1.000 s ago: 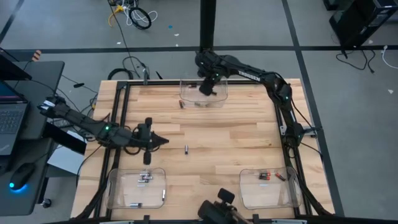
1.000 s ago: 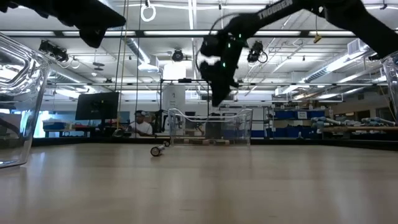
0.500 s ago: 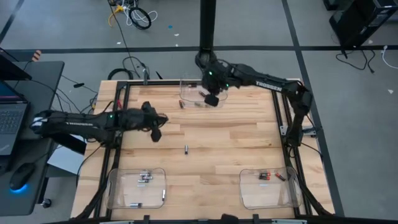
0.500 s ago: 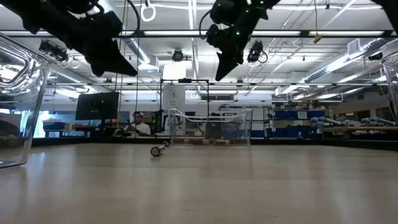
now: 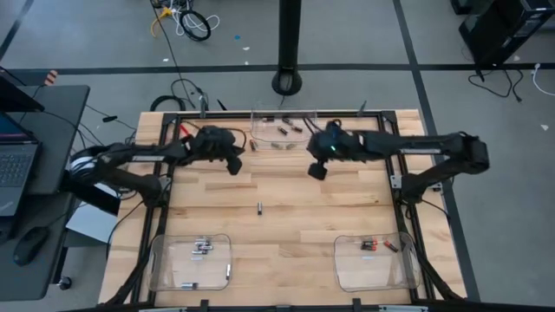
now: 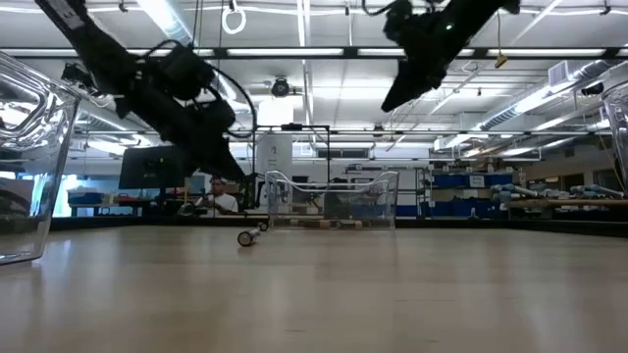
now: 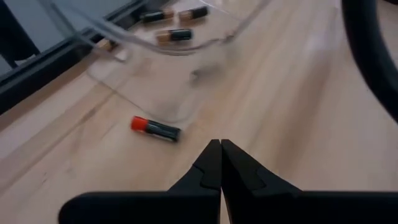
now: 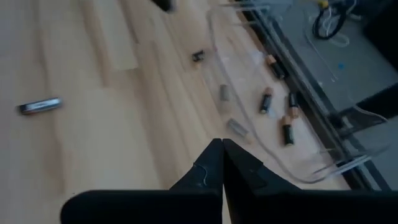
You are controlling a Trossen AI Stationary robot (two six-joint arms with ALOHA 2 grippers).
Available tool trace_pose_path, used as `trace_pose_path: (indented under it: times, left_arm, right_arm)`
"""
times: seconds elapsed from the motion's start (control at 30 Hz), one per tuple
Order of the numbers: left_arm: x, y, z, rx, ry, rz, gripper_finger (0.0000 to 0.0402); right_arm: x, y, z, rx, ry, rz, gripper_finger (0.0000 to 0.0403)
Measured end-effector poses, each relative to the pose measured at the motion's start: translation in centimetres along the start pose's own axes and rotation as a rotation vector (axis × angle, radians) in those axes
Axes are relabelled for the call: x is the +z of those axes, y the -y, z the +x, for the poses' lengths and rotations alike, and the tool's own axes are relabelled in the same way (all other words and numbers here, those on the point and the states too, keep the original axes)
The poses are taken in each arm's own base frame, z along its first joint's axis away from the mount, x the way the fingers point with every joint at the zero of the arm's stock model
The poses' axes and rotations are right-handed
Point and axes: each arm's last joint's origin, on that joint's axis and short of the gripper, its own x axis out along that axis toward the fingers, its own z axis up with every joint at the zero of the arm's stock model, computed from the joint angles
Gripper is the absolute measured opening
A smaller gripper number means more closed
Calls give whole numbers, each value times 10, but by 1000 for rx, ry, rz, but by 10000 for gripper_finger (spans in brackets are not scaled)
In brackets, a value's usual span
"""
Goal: Sort batteries
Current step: Put the red battery into the bottom right transparent bin
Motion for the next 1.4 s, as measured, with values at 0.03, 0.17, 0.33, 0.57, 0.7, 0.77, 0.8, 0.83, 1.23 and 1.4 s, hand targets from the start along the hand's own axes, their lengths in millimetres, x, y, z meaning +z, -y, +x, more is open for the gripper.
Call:
trace_pose_path:
  times: [0.03,0.17,0.33,0.57,0.7,0.77,0.8,0.83,1.23,1.4]
  left_arm:
    - [-1,-5,6,3,3,-12,7]
    - [-5,-19,26,12,27,-37,7]
    - [-13,-28,45,30,9,-40,7]
    - [-5,-31,71,43,-21,31,7]
    - [-5,-32,83,51,-40,48,7]
    - [-9,-33,87,68,-59,50,7]
    - [-10,-34,88,82,-62,51,7]
    - [-11,-35,89,97,-63,53,7]
    - [-12,-22,84,91,-106,73,7]
    - [4,-21,65,122,-78,81,7]
  right_arm:
    - [-4,-5,-5,2,18,-1,10]
    - [-17,-18,-23,-1,88,-2,10]
    - [-24,-29,-37,-20,125,2,10]
    - [-25,-38,-43,-38,150,-13,10]
    - [-25,-40,-43,-32,149,-14,10]
    - [-25,-41,-43,-30,150,-15,10]
    - [-25,-41,-43,-29,149,-16,10]
    - [-26,-41,-43,-29,149,-16,10]
    - [-26,-41,-43,-30,149,-16,11]
    - [-26,-42,-44,-26,147,-21,11]
